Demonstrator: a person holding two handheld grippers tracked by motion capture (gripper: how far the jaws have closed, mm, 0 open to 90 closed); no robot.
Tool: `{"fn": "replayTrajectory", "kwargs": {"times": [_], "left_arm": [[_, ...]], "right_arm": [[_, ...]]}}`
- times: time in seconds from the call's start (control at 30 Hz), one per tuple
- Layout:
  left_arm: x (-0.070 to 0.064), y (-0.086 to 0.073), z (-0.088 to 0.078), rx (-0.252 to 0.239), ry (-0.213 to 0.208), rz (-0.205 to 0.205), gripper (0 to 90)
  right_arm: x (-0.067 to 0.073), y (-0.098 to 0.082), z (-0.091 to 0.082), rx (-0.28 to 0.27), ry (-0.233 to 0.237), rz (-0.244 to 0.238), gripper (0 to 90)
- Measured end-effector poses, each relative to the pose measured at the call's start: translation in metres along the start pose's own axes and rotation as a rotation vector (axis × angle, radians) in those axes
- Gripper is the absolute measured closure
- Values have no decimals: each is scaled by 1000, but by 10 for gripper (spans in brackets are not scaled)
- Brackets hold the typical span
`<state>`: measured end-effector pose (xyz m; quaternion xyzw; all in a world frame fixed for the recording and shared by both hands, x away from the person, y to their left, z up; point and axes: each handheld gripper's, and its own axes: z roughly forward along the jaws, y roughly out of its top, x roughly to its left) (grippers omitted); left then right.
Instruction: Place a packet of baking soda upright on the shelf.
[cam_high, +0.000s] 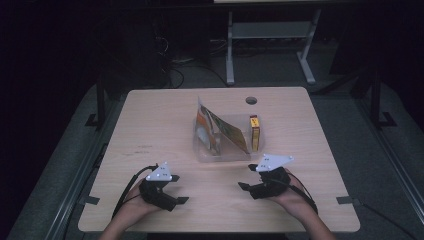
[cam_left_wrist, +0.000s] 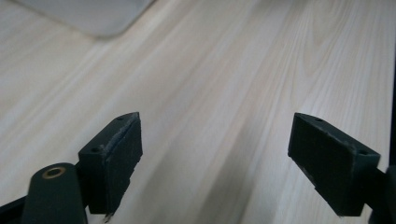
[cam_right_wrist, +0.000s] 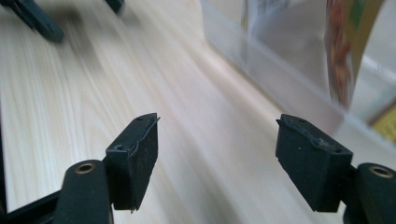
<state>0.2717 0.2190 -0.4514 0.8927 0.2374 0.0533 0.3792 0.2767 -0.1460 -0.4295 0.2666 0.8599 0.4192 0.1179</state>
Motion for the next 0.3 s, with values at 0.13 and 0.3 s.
{"fn": "replayTrajectory", "kwargs": {"times": [0.13, 0.3], "left_arm": [[-6, -5, -6, 8, 35, 3, 163], [1, -4, -11, -1, 26, 14, 163]], "right_arm": [[-1, -16, -5, 52, 15, -15, 289], [-1, -20, -9, 44, 28, -15, 271]]}}
